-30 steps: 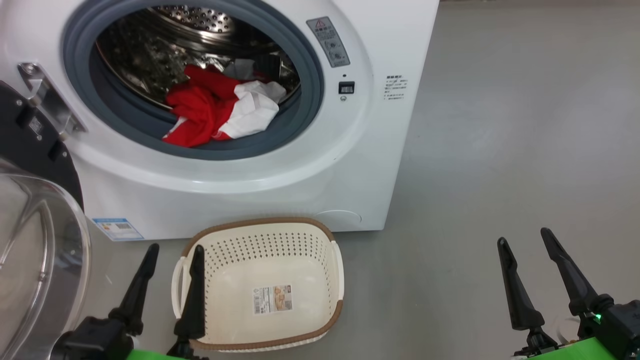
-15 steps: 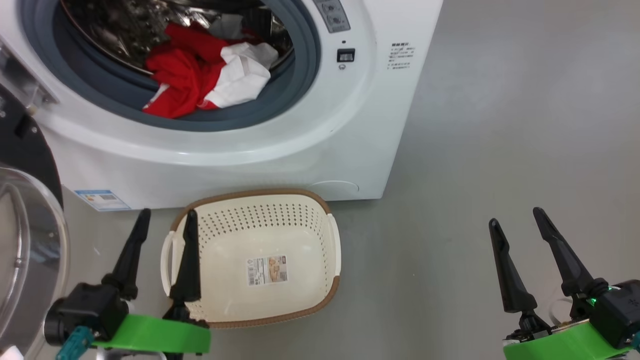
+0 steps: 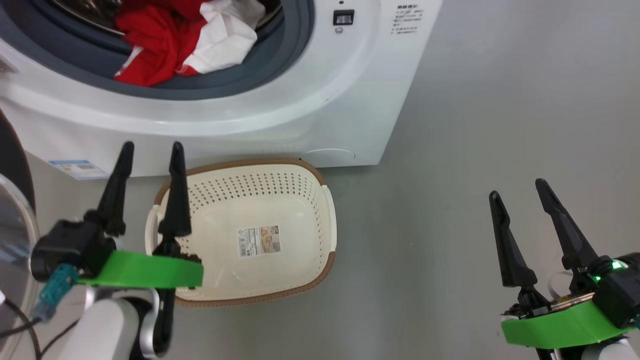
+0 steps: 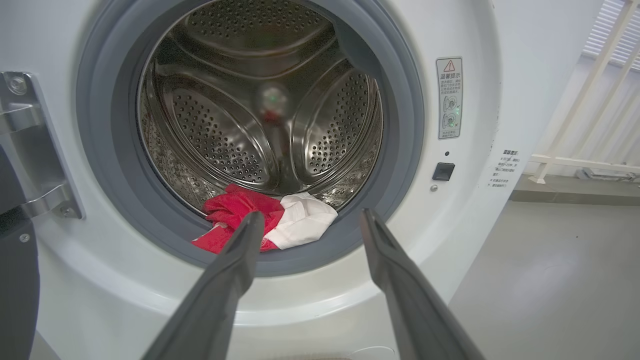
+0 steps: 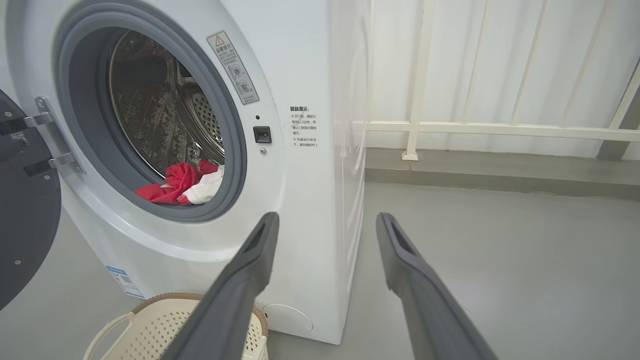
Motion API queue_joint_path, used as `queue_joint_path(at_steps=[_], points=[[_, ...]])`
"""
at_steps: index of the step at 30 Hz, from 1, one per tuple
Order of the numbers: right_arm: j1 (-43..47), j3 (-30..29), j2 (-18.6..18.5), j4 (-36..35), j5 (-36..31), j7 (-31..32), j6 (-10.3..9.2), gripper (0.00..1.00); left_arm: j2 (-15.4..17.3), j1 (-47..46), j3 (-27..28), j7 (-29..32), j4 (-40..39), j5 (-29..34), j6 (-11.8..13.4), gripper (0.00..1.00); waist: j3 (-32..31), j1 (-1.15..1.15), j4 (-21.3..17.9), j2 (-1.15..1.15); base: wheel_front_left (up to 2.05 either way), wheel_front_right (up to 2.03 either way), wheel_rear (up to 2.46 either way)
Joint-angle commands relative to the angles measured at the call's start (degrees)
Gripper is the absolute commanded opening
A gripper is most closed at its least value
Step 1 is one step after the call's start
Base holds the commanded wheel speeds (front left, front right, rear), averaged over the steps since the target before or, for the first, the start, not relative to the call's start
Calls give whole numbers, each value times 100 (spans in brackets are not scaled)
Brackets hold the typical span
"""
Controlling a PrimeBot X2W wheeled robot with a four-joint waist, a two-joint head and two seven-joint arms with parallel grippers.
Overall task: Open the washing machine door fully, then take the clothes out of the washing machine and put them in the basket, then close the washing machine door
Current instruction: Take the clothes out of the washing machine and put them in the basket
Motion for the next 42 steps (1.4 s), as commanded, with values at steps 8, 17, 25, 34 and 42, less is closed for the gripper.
queue_joint_path(at_steps=[8, 17, 25, 34, 42], points=[[-316, 240, -77, -54, -47, -85, 29, 100, 213, -924, 269, 46, 445, 6, -52, 100, 376, 0, -137, 0, 0, 0, 0], [-395, 281, -77, 8, -51, -118, 29, 100, 254, -1669, 278, 89, 1091, 56, -48, 100, 506, 0, -243, 0, 0, 0, 0], [-475, 318, -77, 13, -53, -149, 29, 100, 328, -2415, 301, 108, 1750, 92, -64, 100, 724, 0, -333, 0, 0, 0, 0], [-618, 357, -77, 2, -90, -165, 29, 100, 443, -3250, 284, 79, 2467, 182, -100, 100, 1082, 0, -402, 0, 0, 0, 0], [-757, 378, -77, 14, -79, -172, 29, 100, 488, -3941, 228, 126, 3027, 224, -143, 100, 1341, 0, -510, 0, 0, 0, 0]])
